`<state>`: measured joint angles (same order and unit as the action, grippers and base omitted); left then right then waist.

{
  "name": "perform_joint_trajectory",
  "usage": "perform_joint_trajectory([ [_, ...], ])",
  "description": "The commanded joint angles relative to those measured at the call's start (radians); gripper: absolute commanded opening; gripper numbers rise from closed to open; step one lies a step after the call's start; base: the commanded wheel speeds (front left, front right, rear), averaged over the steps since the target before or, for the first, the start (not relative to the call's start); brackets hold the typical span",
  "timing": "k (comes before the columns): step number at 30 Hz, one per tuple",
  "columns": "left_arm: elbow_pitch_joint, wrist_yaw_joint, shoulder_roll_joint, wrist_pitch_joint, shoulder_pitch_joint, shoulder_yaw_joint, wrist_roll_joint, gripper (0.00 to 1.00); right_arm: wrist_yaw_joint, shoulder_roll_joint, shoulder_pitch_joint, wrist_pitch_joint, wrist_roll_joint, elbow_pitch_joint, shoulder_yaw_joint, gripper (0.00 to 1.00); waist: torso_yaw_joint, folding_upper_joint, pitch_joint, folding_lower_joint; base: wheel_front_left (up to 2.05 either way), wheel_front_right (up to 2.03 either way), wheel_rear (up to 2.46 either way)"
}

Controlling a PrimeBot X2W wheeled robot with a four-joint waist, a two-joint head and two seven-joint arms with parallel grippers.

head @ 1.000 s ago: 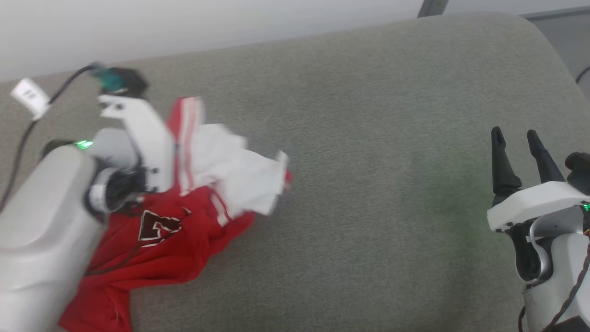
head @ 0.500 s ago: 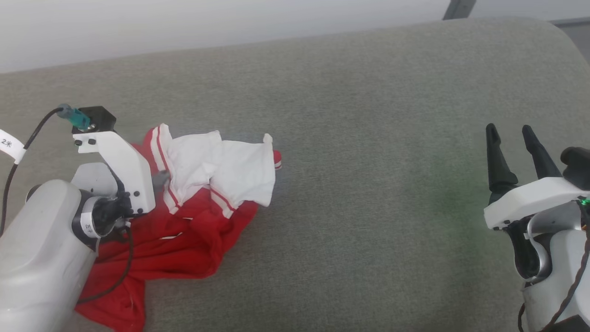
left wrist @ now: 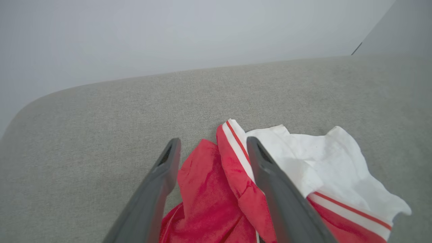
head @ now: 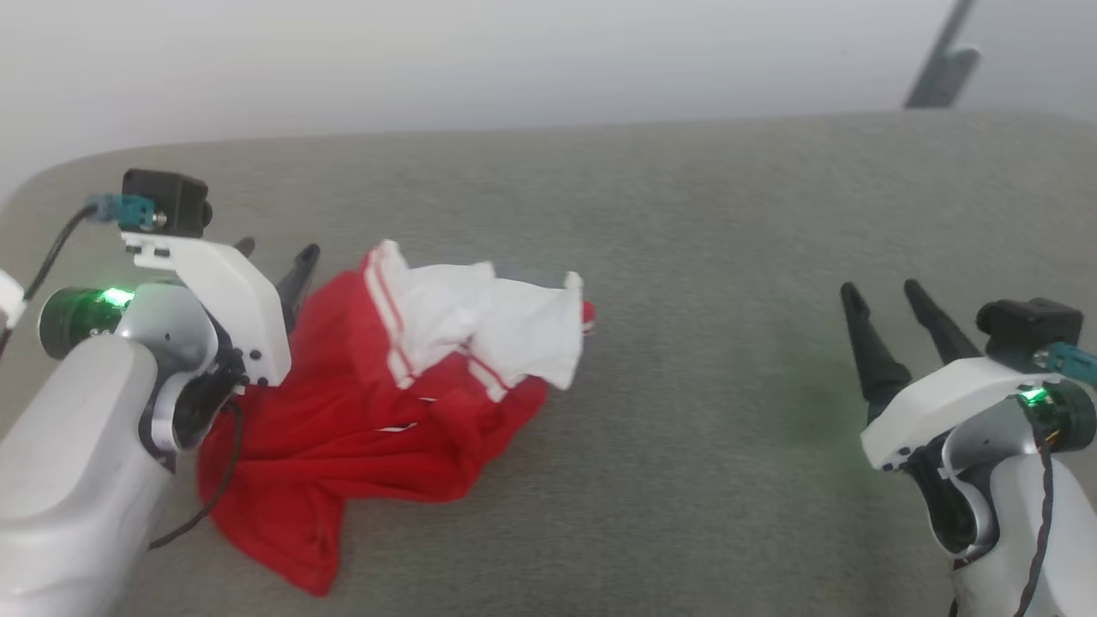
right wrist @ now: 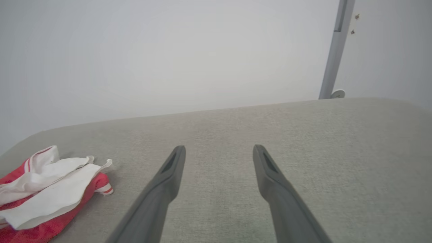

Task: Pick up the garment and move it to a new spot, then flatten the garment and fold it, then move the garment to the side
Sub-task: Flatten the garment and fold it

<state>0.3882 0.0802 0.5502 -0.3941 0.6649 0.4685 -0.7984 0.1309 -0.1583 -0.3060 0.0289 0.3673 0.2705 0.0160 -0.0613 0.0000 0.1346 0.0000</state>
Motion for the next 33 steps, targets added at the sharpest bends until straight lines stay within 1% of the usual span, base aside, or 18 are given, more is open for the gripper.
perform_joint_trajectory([
  [1, -0.020, -0.006, 0.002, 0.075, -0.030, -0.010, 0.025, 1.00, 0.000, -0.009, 0.015, 0.018, 0.014, -0.007, -0.019, 1.00, 0.052, 0.0000, -0.031, 0.0000, 0.00, 0.00, 0.00],
  [2, -0.028, -0.014, 0.006, 0.108, -0.039, -0.009, 0.040, 1.00, 0.000, -0.012, 0.018, 0.029, 0.022, -0.009, -0.029, 1.00, 0.064, 0.0000, -0.034, 0.0000, 0.00, 0.00, 0.00],
  [3, -0.033, -0.014, 0.010, 0.140, -0.048, -0.012, 0.048, 1.00, 0.000, -0.015, 0.020, 0.036, 0.028, -0.012, -0.038, 1.00, 0.076, 0.0000, -0.036, 0.0000, 0.00, 0.00, 0.00],
  [4, -0.033, -0.014, 0.010, 0.140, -0.048, -0.012, 0.048, 1.00, 0.000, -0.015, 0.020, 0.036, 0.028, -0.012, -0.038, 1.00, 0.076, 0.0000, -0.036, 0.0000, 0.00, 0.00, 0.00],
  [7, -0.044, -0.010, 0.015, 0.232, -0.080, -0.017, 0.074, 1.00, 0.000, -0.022, 0.023, 0.058, 0.048, -0.021, -0.058, 1.00, 0.108, 0.0000, -0.041, 0.0000, 0.00, 0.00, 0.00],
  [11, -0.063, 0.006, 0.013, 0.359, -0.126, -0.050, 0.089, 1.00, 0.000, -0.034, 0.015, 0.093, 0.073, -0.030, -0.095, 1.00, 0.147, 0.0000, -0.039, 0.0000, 0.00, 0.00, 0.00],
  [13, -0.074, 0.021, 0.009, 0.420, -0.154, -0.066, 0.097, 1.00, 0.000, -0.042, 0.002, 0.117, 0.090, -0.032, -0.118, 1.00, 0.167, 0.0000, -0.033, 0.0000, 0.00, 0.00, 0.00],
  [17, -0.092, 0.041, -0.007, 0.525, -0.211, -0.100, 0.085, 1.00, 0.000, -0.055, -0.020, 0.182, 0.137, -0.031, -0.170, 1.00, 0.209, 0.0000, -0.018, 0.0000, 0.00, 0.00, 0.00],
  [19, -0.100, 0.044, -0.015, 0.563, -0.239, -0.104, 0.086, 1.00, 0.000, -0.064, -0.036, 0.214, 0.157, -0.029, -0.192, 1.00, 0.231, 0.0000, -0.008, 0.0000, 0.00, 0.00, 0.00],
  [24, -0.112, 0.059, -0.038, 0.620, -0.283, -0.112, 0.100, 1.00, 0.000, -0.070, -0.063, 0.324, 0.199, -0.006, -0.222, 1.00, 0.289, 0.0000, 0.015, 0.0000, 0.00, 0.00, 0.00],
  [29, -0.121, 0.075, -0.067, 0.647, -0.322, -0.133, 0.097, 1.00, 0.000, -0.053, -0.075, 0.445, 0.216, 0.027, -0.187, 1.00, 0.336, 0.0000, 0.033, 0.0000, 0.00, 0.00, 0.00],
  [33, -0.127, 0.074, -0.095, 0.654, -0.346, -0.154, 0.087, 1.00, 0.000, -0.033, -0.072, 0.549, 0.208, 0.038, -0.153, 1.00, 0.362, 0.0000, 0.046, 0.0000, 0.00, 0.00, 0.00],
])
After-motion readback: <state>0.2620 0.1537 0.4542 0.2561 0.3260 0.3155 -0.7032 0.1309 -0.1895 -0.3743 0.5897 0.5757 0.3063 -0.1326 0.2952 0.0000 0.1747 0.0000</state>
